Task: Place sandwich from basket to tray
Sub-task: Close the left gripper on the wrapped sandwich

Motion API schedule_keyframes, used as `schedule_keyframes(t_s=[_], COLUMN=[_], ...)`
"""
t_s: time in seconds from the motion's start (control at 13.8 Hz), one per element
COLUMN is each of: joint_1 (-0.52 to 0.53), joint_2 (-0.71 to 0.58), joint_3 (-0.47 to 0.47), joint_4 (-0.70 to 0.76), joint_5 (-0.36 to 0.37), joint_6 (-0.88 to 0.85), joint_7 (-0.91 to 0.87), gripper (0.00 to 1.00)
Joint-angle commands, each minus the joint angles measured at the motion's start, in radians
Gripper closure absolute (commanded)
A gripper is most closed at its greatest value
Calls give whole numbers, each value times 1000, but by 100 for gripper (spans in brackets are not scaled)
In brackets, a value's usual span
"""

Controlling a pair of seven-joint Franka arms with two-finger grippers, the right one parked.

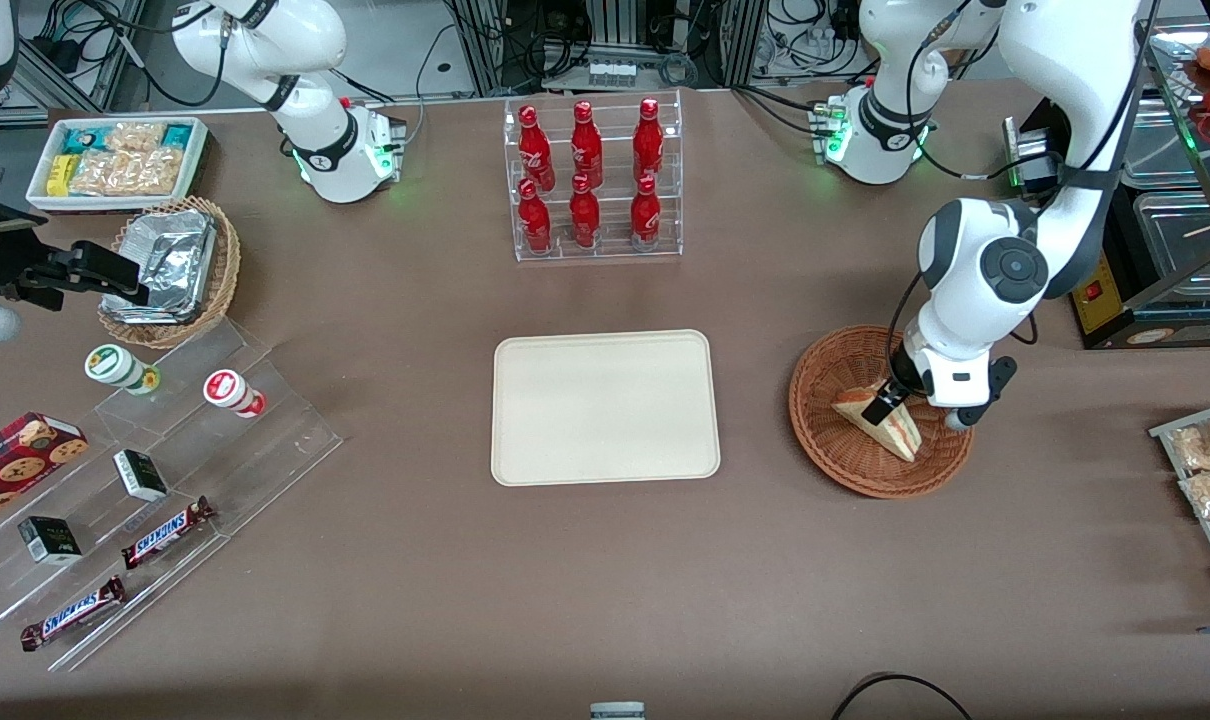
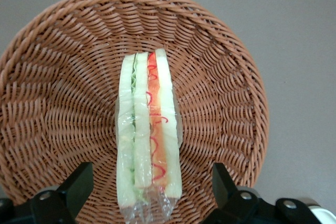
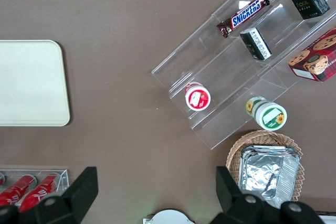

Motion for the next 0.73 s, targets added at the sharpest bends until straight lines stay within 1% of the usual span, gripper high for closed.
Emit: schedule_keyframes(t_s=[0.0, 0.15, 0.22, 0.29, 0.36, 0.44, 0.65], joint_1=[-10, -10, -10, -10, -10, -9, -9], joint_2=[24, 38, 44, 47, 47, 47, 32], joint_3=[2, 2, 2, 2, 2, 2, 4], joint_4=[-2, -2, -1, 2, 5, 5, 16], joint_5=[7, 7, 7, 6, 7, 7, 7], joint_6=[28, 26, 26, 26, 26, 26, 19], joint_7=[-32, -33, -33, -35, -35, -33, -30], gripper=[0, 0, 7, 41, 86, 100, 100])
